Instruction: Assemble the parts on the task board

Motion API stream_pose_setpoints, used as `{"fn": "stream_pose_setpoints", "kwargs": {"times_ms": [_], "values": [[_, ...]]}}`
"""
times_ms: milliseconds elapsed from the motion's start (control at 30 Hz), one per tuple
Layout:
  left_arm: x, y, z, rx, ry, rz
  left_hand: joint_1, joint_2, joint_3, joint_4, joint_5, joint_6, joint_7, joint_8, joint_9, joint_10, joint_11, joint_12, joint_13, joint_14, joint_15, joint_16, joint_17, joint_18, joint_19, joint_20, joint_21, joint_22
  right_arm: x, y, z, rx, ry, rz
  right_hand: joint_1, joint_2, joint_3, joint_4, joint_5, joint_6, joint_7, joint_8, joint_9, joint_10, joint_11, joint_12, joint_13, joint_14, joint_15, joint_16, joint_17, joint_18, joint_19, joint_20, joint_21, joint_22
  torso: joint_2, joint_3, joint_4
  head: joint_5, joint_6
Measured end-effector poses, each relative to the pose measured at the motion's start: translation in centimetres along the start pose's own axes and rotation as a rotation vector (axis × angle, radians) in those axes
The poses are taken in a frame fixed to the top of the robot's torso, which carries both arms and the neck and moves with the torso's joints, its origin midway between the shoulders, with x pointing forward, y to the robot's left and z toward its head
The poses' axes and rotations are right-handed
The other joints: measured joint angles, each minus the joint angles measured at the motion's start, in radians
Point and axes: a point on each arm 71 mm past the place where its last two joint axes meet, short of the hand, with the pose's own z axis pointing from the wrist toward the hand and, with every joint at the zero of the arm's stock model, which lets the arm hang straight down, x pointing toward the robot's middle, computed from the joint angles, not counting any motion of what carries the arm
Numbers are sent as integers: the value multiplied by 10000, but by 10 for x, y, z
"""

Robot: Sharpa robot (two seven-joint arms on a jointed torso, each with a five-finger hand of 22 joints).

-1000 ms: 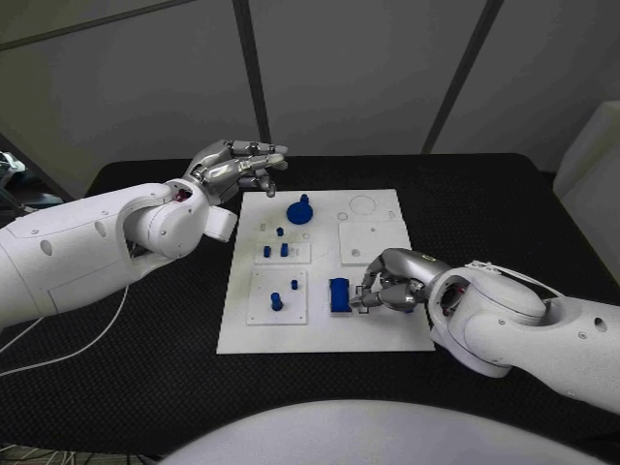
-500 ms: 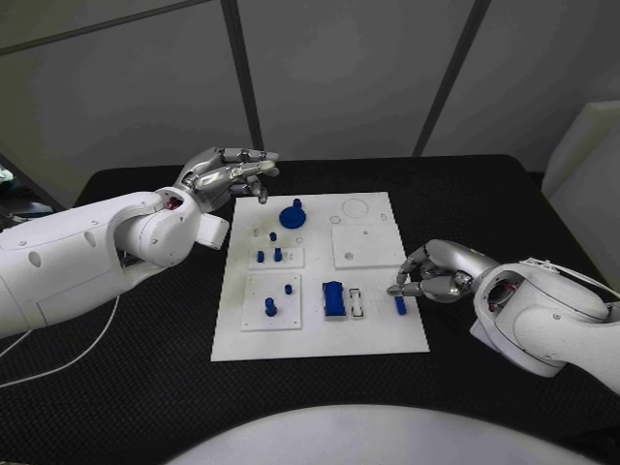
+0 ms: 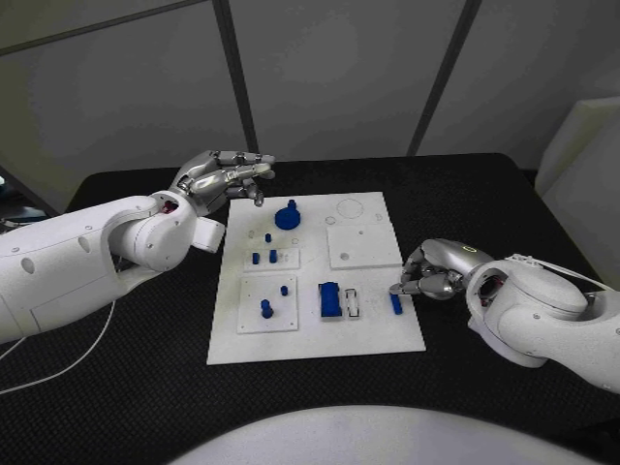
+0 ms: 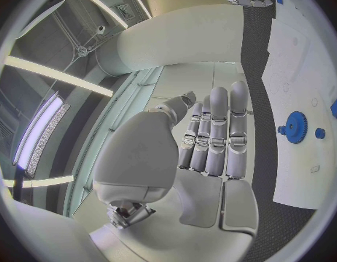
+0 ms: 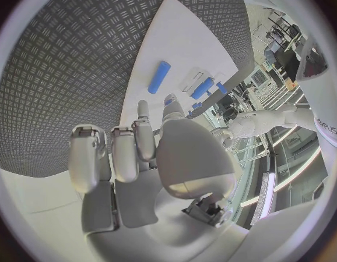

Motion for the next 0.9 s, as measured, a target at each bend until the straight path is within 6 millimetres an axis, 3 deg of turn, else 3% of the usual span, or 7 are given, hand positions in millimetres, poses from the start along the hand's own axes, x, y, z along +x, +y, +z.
{"fn": "stream_pose_setpoints", "kwargs": {"times_ms": [233, 633, 833, 900], "values": [[0, 0, 0, -8, 6, -3, 0, 0, 0, 0, 0, 0, 0, 0, 0, 0, 0, 0, 0, 0, 0, 0, 0, 0, 0, 0, 0, 0, 13, 4, 1, 70, 394, -575, -50, -51, -51, 51, 57, 69, -2, -56, -21, 0, 0, 0, -279, 0, 0, 0, 6, 0, 0, 0, 0, 0, 0, 0, 22, -92, 12], [0, 0, 0, -14, 12, -4, 0, 0, 0, 0, 0, 0, 0, 0, 0, 0, 0, 0, 0, 0, 0, 0, -8, 0, 0, 0, 0, 1, 15, 10, 4, 27, 463, -962, -93, -94, -102, 101, 67, 135, 21, -79, -5, 39, -39, 1, -514, 0, 0, 0, 18, 0, 0, 0, 0, -1, -1, -4, 17, -79, -34], [-1, 0, -1, -18, 14, -5, 0, 0, 0, 0, 0, 0, 0, 0, 0, 0, 0, 0, 0, 0, 0, 0, -8, 0, 0, 0, 0, 2, 16, 13, 5, 17, 479, -1068, -82, -100, -91, 90, 141, 257, -65, -56, 10, 39, -39, 3, -564, 0, 0, 0, 18, 0, 0, -1, 0, -1, -1, -4, 17, -76, -68], [-1, 0, -1, -18, 17, -6, 0, 0, 0, 0, 0, -12, 12, 0, 0, 0, 0, 0, 0, 0, 0, 0, -8, 0, 0, 0, 0, -2, 16, 15, 6, -19, 491, -1118, 21, -192, -15, 7, 142, 286, -42, -58, 10, 39, -38, 3, -568, 6, -6, 0, 17, 0, 0, -1, 0, -1, -1, -4, 17, -72, -73]]}}
